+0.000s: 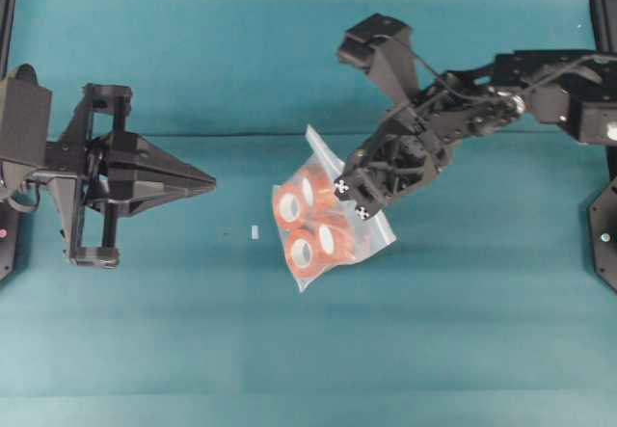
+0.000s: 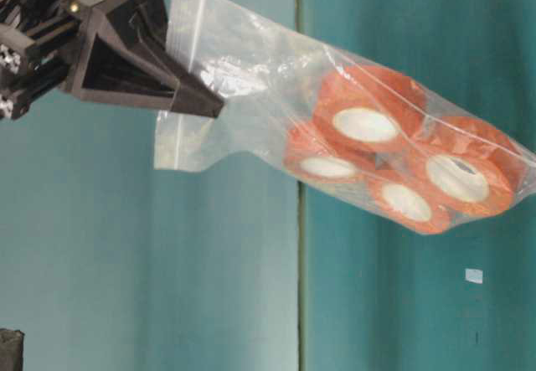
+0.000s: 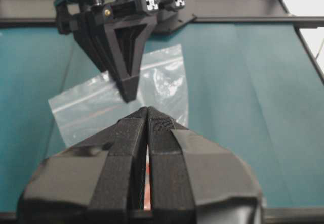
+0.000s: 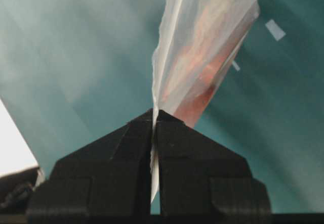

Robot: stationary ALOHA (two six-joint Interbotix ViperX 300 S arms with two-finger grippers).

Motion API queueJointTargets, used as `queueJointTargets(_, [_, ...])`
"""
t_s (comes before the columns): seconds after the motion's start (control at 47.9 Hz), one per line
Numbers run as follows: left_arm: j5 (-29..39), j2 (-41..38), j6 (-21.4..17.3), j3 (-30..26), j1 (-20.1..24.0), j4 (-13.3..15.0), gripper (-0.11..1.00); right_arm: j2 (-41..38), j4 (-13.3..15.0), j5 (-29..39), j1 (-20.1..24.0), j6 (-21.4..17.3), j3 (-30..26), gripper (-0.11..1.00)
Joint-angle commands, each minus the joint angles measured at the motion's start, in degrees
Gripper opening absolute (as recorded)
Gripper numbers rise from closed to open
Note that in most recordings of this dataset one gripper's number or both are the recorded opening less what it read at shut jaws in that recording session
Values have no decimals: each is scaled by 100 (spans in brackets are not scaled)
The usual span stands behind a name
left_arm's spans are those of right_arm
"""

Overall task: Hand over the clear zip bag and make it stand upright.
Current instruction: 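Lift the bag with the right gripper and swing it upright toward center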

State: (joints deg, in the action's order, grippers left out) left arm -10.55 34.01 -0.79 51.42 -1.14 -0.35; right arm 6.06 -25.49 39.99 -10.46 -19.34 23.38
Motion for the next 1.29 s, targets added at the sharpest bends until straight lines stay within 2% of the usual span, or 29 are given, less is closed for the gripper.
queueJointTargets(0.0, [-35, 44, -9, -70, 9, -9, -1, -18, -18, 185, -79, 220, -378, 1])
queueJointTargets(0.292, [-35, 53, -18, -35, 35, -9, -1, -299, -18, 589, -123, 501, -993, 1])
queueJointTargets(0.981, [-35, 53, -26, -18, 149, -9, -1, -457, -9, 1178, -193, 2294, -1178, 1])
queueJointTargets(1.127, [-35, 53, -26, -18, 158, -9, -1, -501, -9, 1204, -185, 2602, -1257, 1])
queueJointTargets(1.273, [-35, 53, -26, -18, 167, -9, -1, -642, -9, 1433, -193, 2733, -1503, 1])
